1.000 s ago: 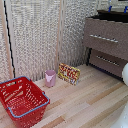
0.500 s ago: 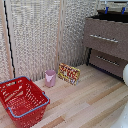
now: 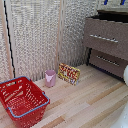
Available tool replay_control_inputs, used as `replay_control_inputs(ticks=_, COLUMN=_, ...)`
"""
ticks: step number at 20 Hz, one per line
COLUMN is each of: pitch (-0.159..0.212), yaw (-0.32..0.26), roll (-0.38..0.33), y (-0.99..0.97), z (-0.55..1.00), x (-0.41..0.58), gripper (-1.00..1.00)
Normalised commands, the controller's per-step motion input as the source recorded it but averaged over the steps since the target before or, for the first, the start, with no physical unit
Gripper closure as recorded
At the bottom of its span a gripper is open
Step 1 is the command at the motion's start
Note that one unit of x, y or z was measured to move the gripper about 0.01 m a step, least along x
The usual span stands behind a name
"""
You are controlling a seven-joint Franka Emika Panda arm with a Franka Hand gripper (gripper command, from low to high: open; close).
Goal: Transport the gripper mindfully toward the orange-red bowl and clasp it to elevate with ease. Ensure your robot's arm aligns efficiently with the top drawer's opening. Carefully slide the orange-red bowl into the designated spot with precision. After confirmation, withdraw the gripper gently. Close the drawer smoothly by transitioning the gripper to its handle.
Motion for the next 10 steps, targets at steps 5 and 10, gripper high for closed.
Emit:
replay_control_inputs(ticks=5, pitch=-0.025, yaw=0.178, roll=-0.372, y=0.0, z=-0.08, x=-0.03, gripper=-1.0)
replay_control_inputs(ticks=10, pitch=0.111, yaw=0.194, roll=-0.362, y=0.0, z=-0.13, x=-0.113, gripper=-1.0)
